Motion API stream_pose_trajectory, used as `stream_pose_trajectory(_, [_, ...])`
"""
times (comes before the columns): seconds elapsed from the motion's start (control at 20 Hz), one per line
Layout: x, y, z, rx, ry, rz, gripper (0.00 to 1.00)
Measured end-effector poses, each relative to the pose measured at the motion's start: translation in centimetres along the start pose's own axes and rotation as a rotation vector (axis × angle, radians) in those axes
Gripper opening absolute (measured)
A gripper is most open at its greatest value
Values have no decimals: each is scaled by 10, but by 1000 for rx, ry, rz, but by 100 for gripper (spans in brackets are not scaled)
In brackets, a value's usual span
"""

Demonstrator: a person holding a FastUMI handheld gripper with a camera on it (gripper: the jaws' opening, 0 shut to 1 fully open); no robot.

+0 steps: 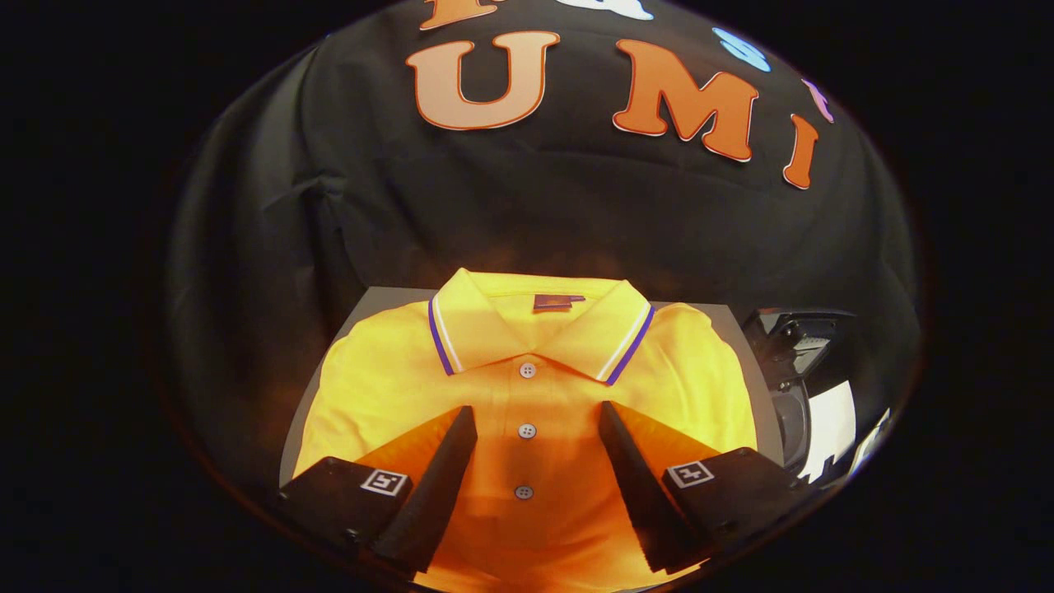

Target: Put the clothes into the washing machine and then close the washing machine lid.

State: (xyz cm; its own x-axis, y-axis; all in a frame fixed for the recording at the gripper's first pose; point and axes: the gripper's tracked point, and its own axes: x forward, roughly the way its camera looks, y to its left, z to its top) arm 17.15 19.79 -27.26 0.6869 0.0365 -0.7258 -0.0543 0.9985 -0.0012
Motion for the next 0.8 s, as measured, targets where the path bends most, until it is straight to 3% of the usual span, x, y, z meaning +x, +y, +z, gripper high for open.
stream_pose_trajectory(0.1, [-1,0,1,-6,14,-8,98])
stream_pose_trajectory(0.25, [4,11,-3,-18,46,15,84])
stream_pose_trajectory(0.3, [3,11,-1,-14,42,23,67])
stream_pose_trajectory(0.4, [2,6,0,-12,51,31,48])
stream_pose_trajectory(0.5, [1,6,-2,-21,74,28,44])
stream_pose_trajectory(0.65, [-1,6,2,1,64,21,15])
stream_pose_trajectory(0.8, [-1,8,0,11,67,42,12])
